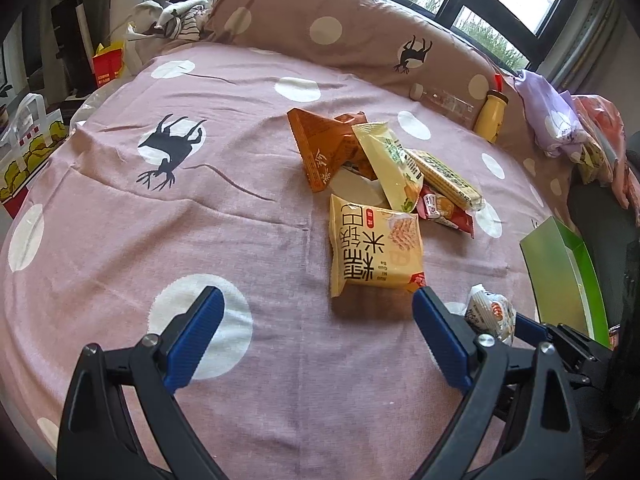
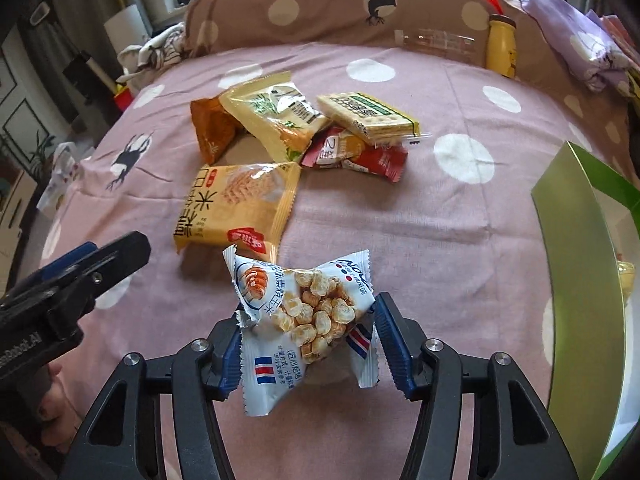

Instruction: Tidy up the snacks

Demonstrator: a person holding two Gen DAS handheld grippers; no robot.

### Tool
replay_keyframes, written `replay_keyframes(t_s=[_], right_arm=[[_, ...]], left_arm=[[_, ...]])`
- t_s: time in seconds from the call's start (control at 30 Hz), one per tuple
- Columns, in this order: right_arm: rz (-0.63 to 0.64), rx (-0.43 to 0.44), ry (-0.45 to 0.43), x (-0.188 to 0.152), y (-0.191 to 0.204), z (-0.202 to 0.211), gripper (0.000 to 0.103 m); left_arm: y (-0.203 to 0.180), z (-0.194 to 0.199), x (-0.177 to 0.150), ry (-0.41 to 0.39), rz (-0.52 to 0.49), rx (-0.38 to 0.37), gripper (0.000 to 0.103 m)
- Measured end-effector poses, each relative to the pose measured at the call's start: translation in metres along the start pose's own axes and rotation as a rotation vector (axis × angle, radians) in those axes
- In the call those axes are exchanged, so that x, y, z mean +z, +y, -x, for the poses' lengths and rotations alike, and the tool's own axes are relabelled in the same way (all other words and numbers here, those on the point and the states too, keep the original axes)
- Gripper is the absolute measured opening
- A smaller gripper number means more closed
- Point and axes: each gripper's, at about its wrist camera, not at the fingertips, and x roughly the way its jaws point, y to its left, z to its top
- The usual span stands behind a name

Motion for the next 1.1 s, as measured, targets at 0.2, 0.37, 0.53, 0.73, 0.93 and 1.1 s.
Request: replay_keyframes(t_s=[0.2,0.37,0.53,0.73,0.93,1.1], right_arm=[[-0.102,0.188,-0.106,0.005,-0.026,0.036,0.078],[-0.216,0.257,-0.122,0.006,-0.057,0.036,0.078],[-0.294,0.324,-0.059,0.007,-0.073,0.010,0.060],[-0.303,0.320,0.025,0.008,-0.068,-0.020,0.057],[-0.238,0.335,0.034,0.007,-0.048,-0.019,0.057],[-0.225,0.353,0.039,0.008,-0.038,-0.024,0.057]], left_arm=[[-0.004,-0.003,-0.001,0.013,-0.009,-0.003,0.095],[-0.017,-0.006,-0.006,0.044,-0.031,-0.101,0.094],[-0.031,-0.008,-0.011,0.072,-0.061,-0.190,0.090],[-0.033,-0.011,-0.014,0.120,-0.041,-0.247,0.077],[-0.035,-0.010,-0.015,0.134,-0.061,-0.251,0.073],[-0.042,-0.014,-0.019,0.157,-0.077,-0.289,0.070]])
